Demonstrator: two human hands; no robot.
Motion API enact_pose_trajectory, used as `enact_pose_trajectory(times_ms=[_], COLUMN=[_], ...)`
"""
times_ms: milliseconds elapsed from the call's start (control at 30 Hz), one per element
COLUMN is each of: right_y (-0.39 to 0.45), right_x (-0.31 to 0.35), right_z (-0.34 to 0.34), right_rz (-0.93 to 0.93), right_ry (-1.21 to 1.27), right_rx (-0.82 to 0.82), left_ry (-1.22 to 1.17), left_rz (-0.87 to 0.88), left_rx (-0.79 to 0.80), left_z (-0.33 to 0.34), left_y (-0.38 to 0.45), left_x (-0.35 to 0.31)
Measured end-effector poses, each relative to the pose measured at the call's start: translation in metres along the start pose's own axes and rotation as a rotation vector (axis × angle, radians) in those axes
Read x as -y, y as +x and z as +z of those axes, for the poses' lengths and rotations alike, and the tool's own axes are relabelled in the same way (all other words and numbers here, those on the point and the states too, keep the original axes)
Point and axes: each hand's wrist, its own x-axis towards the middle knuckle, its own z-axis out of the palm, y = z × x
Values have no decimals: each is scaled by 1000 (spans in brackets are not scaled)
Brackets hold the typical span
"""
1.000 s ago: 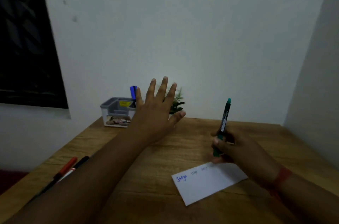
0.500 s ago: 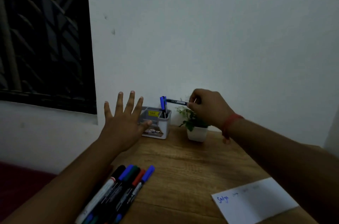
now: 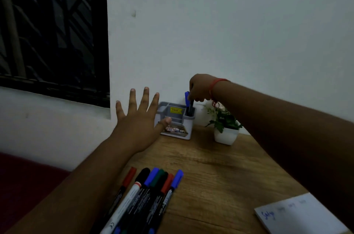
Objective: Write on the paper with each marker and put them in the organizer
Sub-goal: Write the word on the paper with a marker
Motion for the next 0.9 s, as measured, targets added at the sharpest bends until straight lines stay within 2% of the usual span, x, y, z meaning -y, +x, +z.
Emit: enact_pose_trajectory(times_ms=[67,167,333,400,500,600,733,900], right_y=[4,10,10,3,-23,-67,-128,-184], right_x=[3,3,-3,-7,-11,-13,-27,-60], right_z=[5,16,25,23,21,24,38,50], right_rz=[-5,3,-12,-64,-162,-258,-308,-266], right_ry=[-15,17,93,117,189,206,207,268], right_rx=[16,-45,-258,-366,-464,-459,-375,-298], left_ry=[6,14,12,-46,-181,-339,-372,-352], left_rz=[0,12,65,136,366,550,620,661], left_rx=[35,84,201,256,378,535,715,746], left_z=[-1,-3,-6,-9,-19,-25,-22,-18], left_y=[-2,-4,-6,-7,-14,-21,-24,-27], left_x=[-3,-4,-6,-7,-10,-17,-24,-32])
